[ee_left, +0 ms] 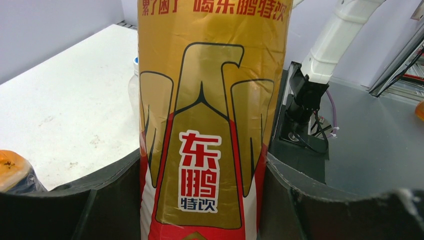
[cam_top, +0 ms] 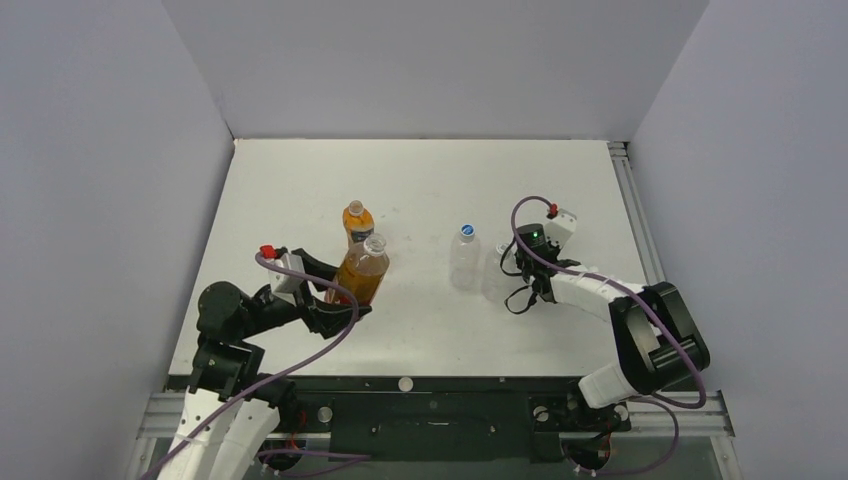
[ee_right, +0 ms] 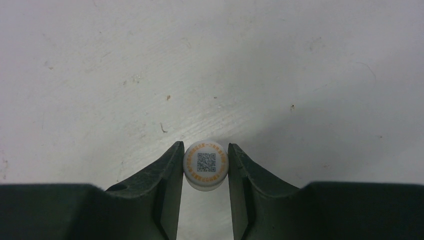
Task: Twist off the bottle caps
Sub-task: Place the bottle cap at the center of the board.
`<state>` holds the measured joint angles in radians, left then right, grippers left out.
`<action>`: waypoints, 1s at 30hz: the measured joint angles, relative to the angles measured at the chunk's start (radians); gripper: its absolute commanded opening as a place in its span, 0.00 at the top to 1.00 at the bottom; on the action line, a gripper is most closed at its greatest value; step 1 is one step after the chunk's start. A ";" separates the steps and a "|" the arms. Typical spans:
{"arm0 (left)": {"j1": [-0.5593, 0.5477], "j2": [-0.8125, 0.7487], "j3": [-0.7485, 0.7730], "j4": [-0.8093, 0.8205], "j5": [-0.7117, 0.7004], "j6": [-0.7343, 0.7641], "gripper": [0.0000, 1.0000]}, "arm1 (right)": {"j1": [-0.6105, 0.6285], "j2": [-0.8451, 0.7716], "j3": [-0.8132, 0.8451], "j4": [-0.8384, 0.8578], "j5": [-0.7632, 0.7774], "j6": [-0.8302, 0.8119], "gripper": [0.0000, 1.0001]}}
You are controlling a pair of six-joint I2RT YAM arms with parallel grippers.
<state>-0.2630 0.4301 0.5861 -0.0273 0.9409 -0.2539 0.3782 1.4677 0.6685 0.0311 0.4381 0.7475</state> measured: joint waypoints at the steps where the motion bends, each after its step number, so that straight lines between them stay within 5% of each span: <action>1: 0.000 0.002 -0.001 0.001 -0.003 0.000 1.00 | -0.003 0.008 -0.012 0.014 -0.002 0.008 0.85; 10: 0.000 0.003 0.002 0.017 -0.009 0.001 1.00 | -0.046 0.035 -0.106 0.093 -0.027 0.085 0.84; 19: 0.000 0.004 0.009 0.023 -0.021 0.002 1.00 | -0.045 0.034 -0.113 0.124 -0.026 0.101 0.42; 30: 0.000 0.018 0.056 0.031 -0.022 0.002 1.00 | -0.042 -0.224 -0.138 0.013 -0.037 0.079 0.36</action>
<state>-0.2630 0.4484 0.6422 0.0032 0.9192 -0.2520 0.3359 1.2442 0.5301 0.0441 0.4011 0.8261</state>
